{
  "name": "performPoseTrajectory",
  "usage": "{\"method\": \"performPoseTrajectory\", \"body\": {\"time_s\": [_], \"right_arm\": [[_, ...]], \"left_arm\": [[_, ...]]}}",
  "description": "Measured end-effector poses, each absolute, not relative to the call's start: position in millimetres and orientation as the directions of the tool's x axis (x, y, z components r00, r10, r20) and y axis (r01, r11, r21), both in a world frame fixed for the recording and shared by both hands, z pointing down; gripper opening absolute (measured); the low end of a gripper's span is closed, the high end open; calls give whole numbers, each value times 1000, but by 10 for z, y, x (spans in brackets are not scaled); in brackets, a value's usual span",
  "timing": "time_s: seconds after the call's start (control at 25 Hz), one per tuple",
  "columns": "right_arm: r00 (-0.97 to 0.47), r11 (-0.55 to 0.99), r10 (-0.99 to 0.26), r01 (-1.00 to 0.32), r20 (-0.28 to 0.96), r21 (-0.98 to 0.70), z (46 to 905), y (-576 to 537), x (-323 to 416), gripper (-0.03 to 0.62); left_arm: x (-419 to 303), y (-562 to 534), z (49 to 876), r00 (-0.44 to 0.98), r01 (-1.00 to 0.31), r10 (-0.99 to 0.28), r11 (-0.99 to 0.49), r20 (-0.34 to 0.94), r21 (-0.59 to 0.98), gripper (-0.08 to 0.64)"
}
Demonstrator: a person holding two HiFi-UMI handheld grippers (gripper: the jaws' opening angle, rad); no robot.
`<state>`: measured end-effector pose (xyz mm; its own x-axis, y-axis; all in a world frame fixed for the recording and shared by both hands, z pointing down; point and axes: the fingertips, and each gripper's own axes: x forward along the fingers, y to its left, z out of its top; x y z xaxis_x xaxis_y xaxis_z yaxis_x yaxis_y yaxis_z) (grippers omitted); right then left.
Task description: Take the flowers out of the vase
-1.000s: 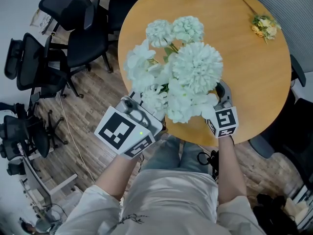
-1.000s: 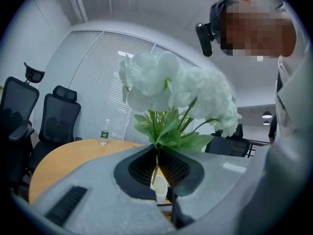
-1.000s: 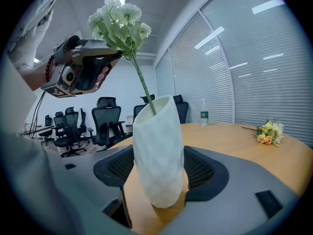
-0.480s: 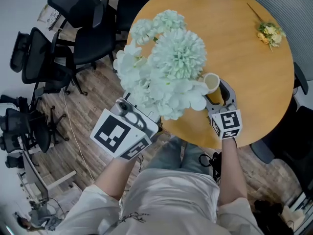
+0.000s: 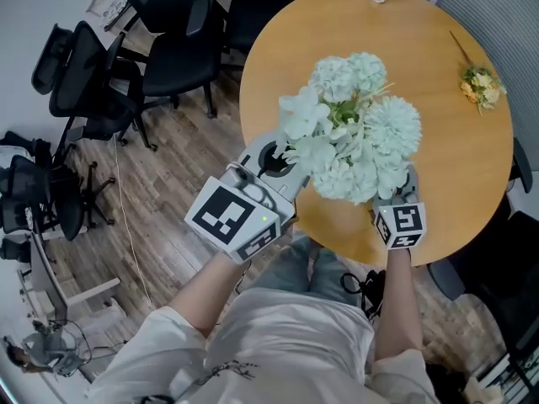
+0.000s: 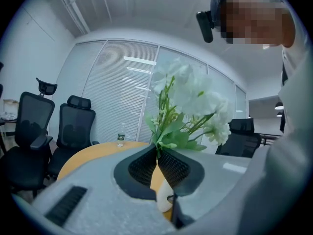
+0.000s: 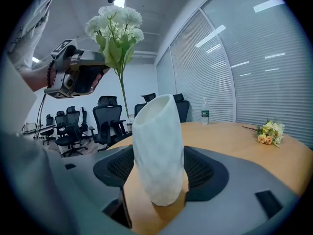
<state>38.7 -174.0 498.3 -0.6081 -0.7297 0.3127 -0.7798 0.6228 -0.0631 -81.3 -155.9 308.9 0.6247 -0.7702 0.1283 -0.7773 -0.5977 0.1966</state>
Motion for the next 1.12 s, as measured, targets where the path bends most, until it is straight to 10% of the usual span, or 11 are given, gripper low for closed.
{"method": "performPoseTrajectory", "body": {"time_s": [1.12], "right_arm": [[-576,596,-750,-802,324,-45,4877,-1575,510,288]], "left_arm": [[-921,-1391,3621,611,-786,-781,-582,127,207,17]]}}
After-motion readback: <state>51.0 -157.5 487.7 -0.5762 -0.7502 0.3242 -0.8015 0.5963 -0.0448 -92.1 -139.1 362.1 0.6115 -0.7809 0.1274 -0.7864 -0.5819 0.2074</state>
